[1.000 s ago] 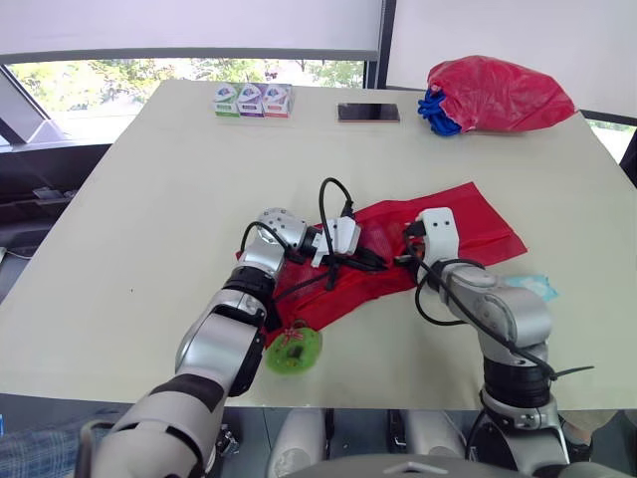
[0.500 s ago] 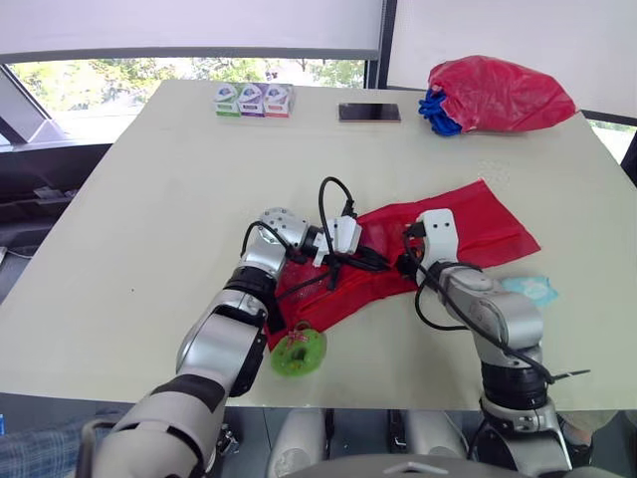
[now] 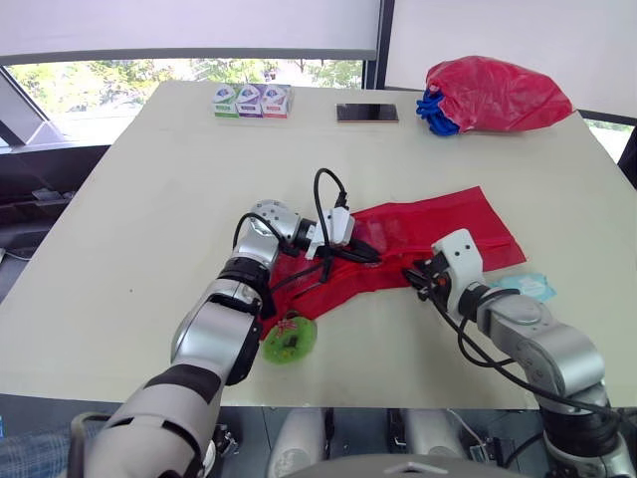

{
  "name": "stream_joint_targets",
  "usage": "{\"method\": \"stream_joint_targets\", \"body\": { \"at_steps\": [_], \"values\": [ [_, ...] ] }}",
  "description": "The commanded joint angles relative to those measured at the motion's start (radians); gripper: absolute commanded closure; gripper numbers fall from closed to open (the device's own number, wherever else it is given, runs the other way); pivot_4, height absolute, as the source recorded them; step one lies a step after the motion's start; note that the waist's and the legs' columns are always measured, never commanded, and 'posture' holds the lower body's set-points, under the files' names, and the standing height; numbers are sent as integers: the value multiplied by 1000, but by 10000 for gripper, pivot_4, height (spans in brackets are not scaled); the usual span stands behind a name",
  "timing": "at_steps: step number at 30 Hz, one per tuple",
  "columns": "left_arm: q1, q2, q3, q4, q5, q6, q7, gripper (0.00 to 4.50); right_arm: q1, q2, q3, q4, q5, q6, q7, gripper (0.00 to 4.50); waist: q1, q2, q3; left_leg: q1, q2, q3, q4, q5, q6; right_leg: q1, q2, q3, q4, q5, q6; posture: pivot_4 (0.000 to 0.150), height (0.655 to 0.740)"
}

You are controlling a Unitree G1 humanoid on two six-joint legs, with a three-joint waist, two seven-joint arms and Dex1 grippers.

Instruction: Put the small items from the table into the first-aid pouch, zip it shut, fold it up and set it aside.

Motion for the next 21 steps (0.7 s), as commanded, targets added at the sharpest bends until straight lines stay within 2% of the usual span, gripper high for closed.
{"method": "stream_joint_targets", "body": {
  "at_steps": [1, 6, 9, 13, 17, 21],
  "values": [
    [-22, 1, 8, -18, -10, -16, -49, 45000, -54, 24, 33, 72, -57, -117, -19, 44744, 0, 0, 0, 0, 0, 0, 0, 0, 0, 0, 0, 0, 0, 0, 0, 1500, 7400],
    [-4, 5, 2, -50, -22, -9, -67, 45000, -107, 90, 39, 188, -94, -237, -35, 44744, 1, 0, 0, 0, 0, 0, 0, 0, 0, 0, 0, 0, 0, 0, 0, 1500, 7400],
    [10, 27, -12, -70, -28, -10, -68, 45000, -67, 52, 18, 157, -83, -305, 25, 44744, 3, 0, 0, -1, 0, 0, 0, 0, 0, 0, 0, 0, -1, 0, 0, 1500, 7400],
    [48, 106, -60, -93, -35, -35, -68, 45000, 112, -99, -68, 29, -41, -445, 177, 44744, 3, 0, 0, -2, 0, 0, 0, 0, 0, 0, -2, 0, -2, 0, 0, 1500, 7400],
    [46, 150, -72, -82, -52, -39, -68, 45000, 252, -157, -185, -58, 41, -560, 267, 44744, 0, 0, 0, -1, 0, 1, -1, 0, 0, 0, -1, 0, -2, 0, 0, 1500, 7400],
    [22, 228, -81, -41, -39, -75, -68, 45000, 412, -222, -443, -121, 245, -618, 426, 44744, 4, -1, 0, 3, 4, 0, 1, 0, 0, 1, 5, 3, 0, 0, 0, 1500, 7400]
  ]
}}
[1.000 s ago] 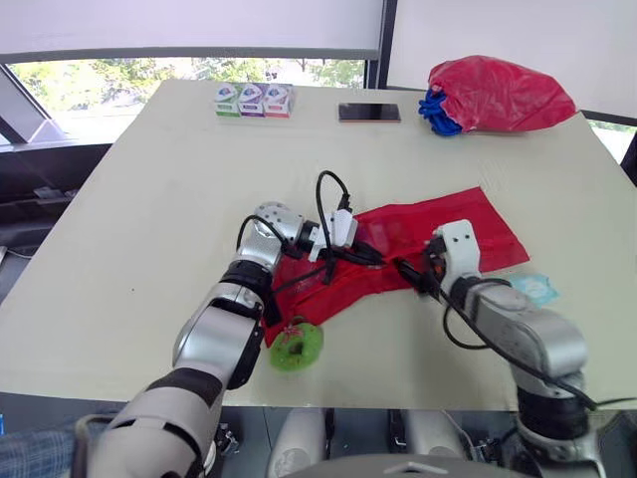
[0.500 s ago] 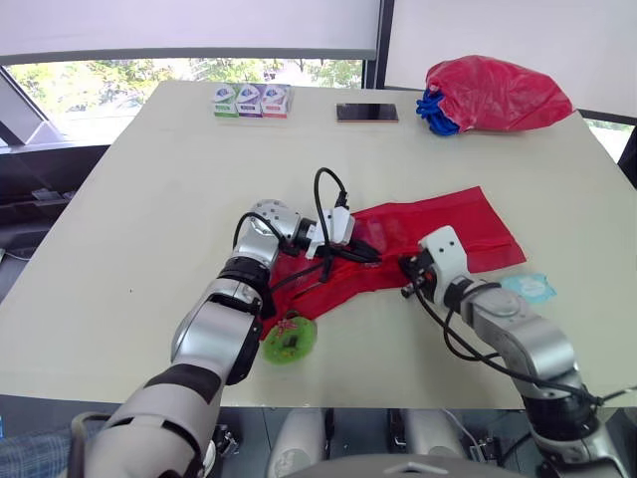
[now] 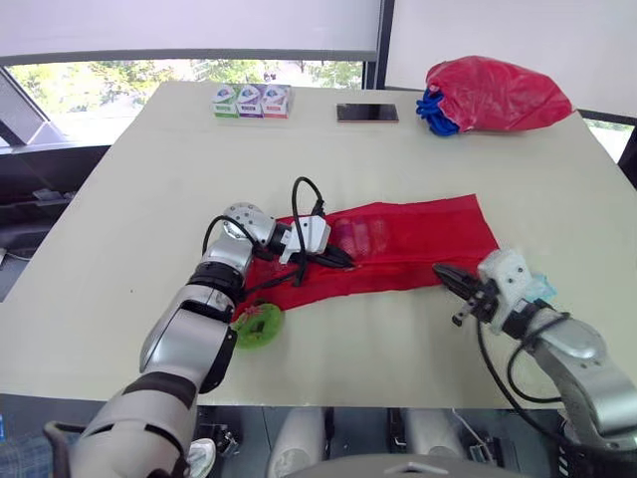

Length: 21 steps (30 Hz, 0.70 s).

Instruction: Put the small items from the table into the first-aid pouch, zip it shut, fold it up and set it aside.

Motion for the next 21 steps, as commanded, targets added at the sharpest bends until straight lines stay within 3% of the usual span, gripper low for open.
{"method": "stream_joint_targets", "body": {
  "at_steps": [1, 3, 6, 14, 15, 21],
  "values": [
    [-34, 79, -3, 21, 0, -46, -59, 45000, 105, -67, -246, -53, 166, -63, 133, 44744, 1, 0, 0, 0, 0, 0, 0, 0, 0, 0, 0, 0, 0, 0, 0, 1500, 7400],
    [-39, 101, -6, 26, -8, -44, -59, 45000, 149, -103, -328, -32, 206, -100, 207, 44744, -1, 0, 0, -1, 0, 2, 0, 0, 0, -1, 0, 2, 0, 0, -1, 1500, 7400],
    [-45, 148, -23, 43, 3, -68, -59, 45000, 209, -136, -476, -4, 302, -131, 301, 36657, 1, 0, 0, -1, 0, 2, 0, 0, 0, -1, 0, 3, -1, 0, 0, 1500, 7400],
    [-75, 187, -42, 82, 3, -63, -59, 45000, 322, -197, -599, 14, 369, -134, 424, 752, 4, -1, 0, 0, 1, 3, 0, 0, 0, -1, 1, 4, 0, 0, 0, 1500, 7400],
    [-80, 188, -42, 84, 3, -56, -59, 45000, 327, -198, -602, 11, 375, -132, 426, 752, 4, -1, 0, 0, 1, 3, 0, 0, 0, -1, 1, 4, 0, 0, 0, 1500, 7400],
    [-95, 180, -21, 29, -68, 84, -59, 24757, 352, -194, -603, -8, 394, -127, 421, 0, 8, -1, 0, 0, 1, 3, 0, 0, 0, -1, 0, 4, 0, 0, 0, 1500, 7400]
  ]
}}
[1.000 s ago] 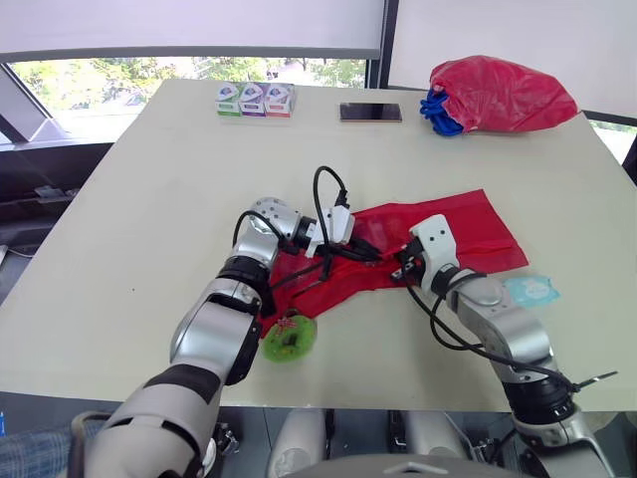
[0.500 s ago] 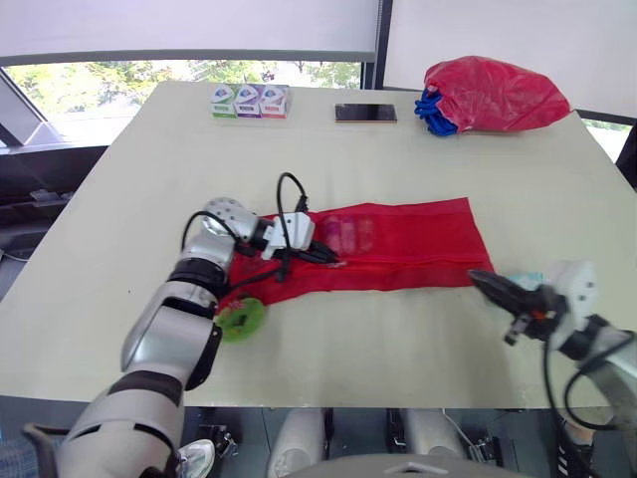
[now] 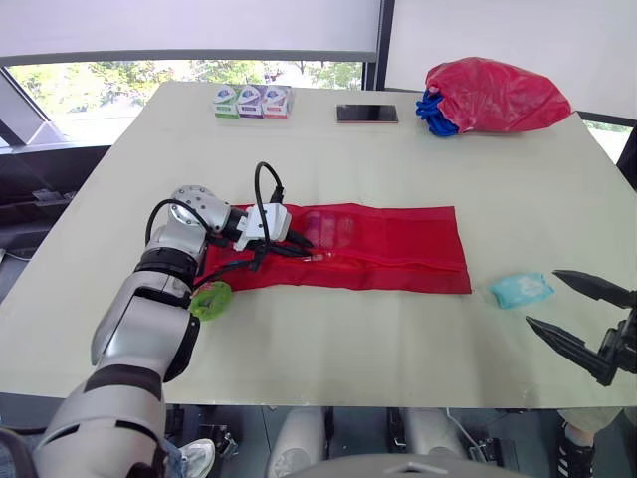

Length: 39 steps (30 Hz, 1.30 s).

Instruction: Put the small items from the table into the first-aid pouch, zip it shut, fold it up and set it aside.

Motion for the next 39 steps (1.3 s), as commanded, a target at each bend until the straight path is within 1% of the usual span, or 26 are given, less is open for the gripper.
{"method": "stream_joint_targets", "body": {
  "at_steps": [1, 2, 3, 4, 5, 6, 7, 9, 12, 17, 21, 25, 31, 34, 36, 38, 39],
  "values": [
    [-16, 14, 6, -87, -90, 100, -51, 19388, 10, -7, -40, -41, 32, -2, -1, 0, 2, 0, 0, 0, 0, 0, 0, 0, 0, 0, 0, 0, 0, 0, 0, 1500, 7400],
    [-8, 17, 1, -118, -115, 130, -51, 16675, 12, -5, -42, -43, 37, -2, -4, 0, 3, 0, 0, 0, 0, 0, 0, 0, 0, 0, 0, 0, 0, 0, 0, 1500, 7400],
    [-3, 12, 16, -150, -127, 142, -51, 15845, 13, -2, -42, -48, 41, -3, -9, 0, 5, 0, 0, -1, 0, 0, 0, 0, 0, 0, 0, 0, 0, 0, 0, 1500, 7400],
    [2, 8, 27, -175, -135, 150, -51, 9684, 14, 0, -41, -51, 43, -4, -14, 0, 7, 0, 0, -1, 1, 0, 0, 0, 0, 0, 0, 0, 0, 0, 0, 1500, 7400],
    [4, -4, 52, -198, -139, 169, -45, 6974, 19, 2, -41, -55, 39, -7, -15, 0, 11, 0, 0, -1, 1, 0, 0, 0, 0, 0, 0, 1, 0, 0, 0, 1500, 7400],
    [9, -13, 69, -222, -144, 186, -37, 2720, 23, 4, -42, -58, 38, -10, -17, 0, 14, 0, 0, -1, 1, 0, 0, 0, 0, 0, 0, 1, 0, 0, 0, 1500, 7400],
    [15, -18, 80, -241, -147, 202, -30, 1257, 26, 5, -41, -60, 37, -11, -19, 0, 16, 0, 0, -1, 0, 0, 0, 0, 0, 0, 0, 1, 0, 0, 0, 1500, 7400],
    [57, -51, 88, -347, -156, 256, 20, 1257, 31, 12, -39, -67, 36, -13, -32, 0, 17, 0, 0, -1, 0, 0, 0, 0, 0, 0, 0, 2, 0, 0, 0, 1500, 7400],
    [122, -119, 78, -475, -132, 304, 99, 1257, 29, 15, -19, -70, 9, -27, -42, 0, 20, 1, -1, 0, 0, 0, 0, 0, 0, 0, 0, 2, 0, 0, 0, 1500, 7400],
    [163, -241, 43, -527, -40, 330, 233, 1257, 10, 24, 17, -71, -21, -39, -63, 0, 19, 1, -1, -1, -2, 0, 2, 0, 0, 0, 1, 6, 0, 0, 0, 1500, 7400],
    [139, -332, 7, -442, 61, 289, 349, 1257, 1, 29, 35, -72, -45, -54, -81, 0, 18, 1, -1, -1, -3, 0, 2, 0, 0, 0, 2, 6, 0, 0, 0, 1500, 7400],
    [107, -386, -29, -323, 150, 214, 412, 1257, -2, 31, 40, -77, -49, -57, -96, 0, 17, 1, -1, 0, -4, 1, 2, 0, 0, 0, 3, 8, 0, 0, 0, 1500, 7400],
    [36, -459, -40, -145, 214, 141, 475, 1257, 31, 54, 20, -96, -45, -64, -115, 0, 19, 1, -1, 0, -4, 1, 1, 0, 0, 0, 3, 9, 0, 0, 0, 1500, 7400],
    [16, -493, -30, -95, 216, 135, 483, 1257, 60, 68, 8, -104, -49, -74, -117, 0, 20, 1, -1, -1, -5, 1, 1, 0, 0, 0, 3, 10, -1, 0, 1, 1500, 7400],
    [12, -516, -27, -77, 218, 139, 493, 6342, 77, 78, 2, -111, -48, -81, -120, 0, 19, 1, -1, -1, -5, 1, 1, 0, 0, 0, 3, 11, -1, 0, 1, 1500, 7400],
    [10, -528, -30, -65, 229, 133, 504, 13403, 86, 85, -1, -115, -49, -86, -124, 0, 18, 1, -1, -1, -5, 1, 1, 0, 0, 0, 3, 11, -1, 0, 1, 1500, 7400],
    [10, -533, -32, -59, 234, 131, 509, 18457, 90, 87, -1, -117, -50, -89, -127, 0, 18, 1, -1, -1, -4, 1, 1, 0, 0, 0, 3, 11, 0, 0, 1, 1500, 7400]
  ]
}}
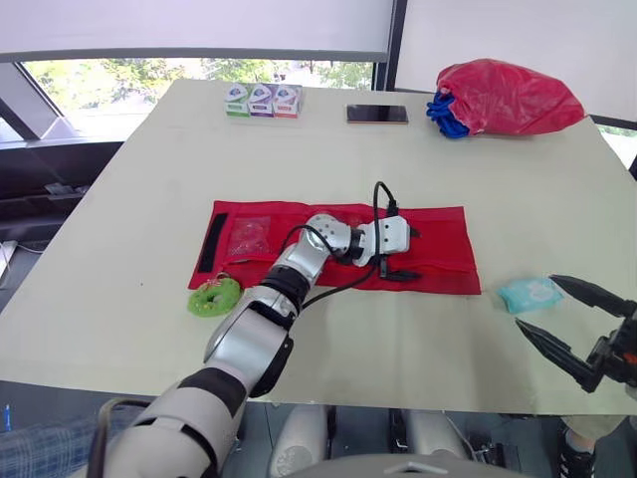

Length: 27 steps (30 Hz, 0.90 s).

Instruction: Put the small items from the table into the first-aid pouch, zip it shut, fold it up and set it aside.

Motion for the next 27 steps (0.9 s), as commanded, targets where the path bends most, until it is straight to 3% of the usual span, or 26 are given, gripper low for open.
{"method": "stream_joint_targets", "body": {
  "at_steps": [1, 4, 6, 13, 21, 23, 27],
  "values": [
    [-21, -19, 8, 9, 17, -25, 26, 23745, 11, 6, -40, -42, 6, -27, -14, 0, -1, 0, 0, 0, 0, 0, 0, 0, 0, 0, 0, 0, 0, 0, 0, 1500, 7400],
    [-30, -31, 17, 24, 24, -21, 51, 40078, 18, 8, -38, -45, 6, -34, -20, 0, -1, 0, 0, 1, 0, 0, 0, 0, 0, 0, 1, 0, 0, 0, 0, 1500, 7400],
    [-36, -34, 22, 29, 25, -20, 60, 43325, 19, 10, -33, -44, -1, -35, -30, 0, 0, 0, 0, 0, 0, 0, 0, 0, 0, 0, 1, 0, 0, 0, 0, 1500, 7400],
    [-28, -33, 27, 7, 18, -16, 59, 43325, 5, 10, 49, -33, -77, 46, -141, 0, 0, 0, 0, 0, 0, 0, 0, 0, 0, 0, 0, 0, 0, 0, 0, 1500, 7400],
    [-8, -42, 51, -63, 1, 35, 85, 43325, -136, -27, 157, 43, -247, 167, -314, 0, -1, 1, 0, 0, 0, 1, 0, 0, 0, 0, 0, 1, 0, 0, 0, 1500, 7400],
    [5, -44, 58, -101, -8, 59, 82, 43325, -178, -53, 160, 115, -283, 107, -279, 0, -1, 1, 0, 0, 0, 1, 0, 0, 0, 0, 1, 1, 0, 0, 0, 1500, 7400],
    [27, -42, 54, -163, -8, 94, 74, 43325, -233, -198, 185, 370, -365, -131, -44, 0, 1, 0, 0, 0, -1, 1, 0, 0, 0, 0, 1, 3, 0, 0, 0, 1500, 7400]
  ]
}}
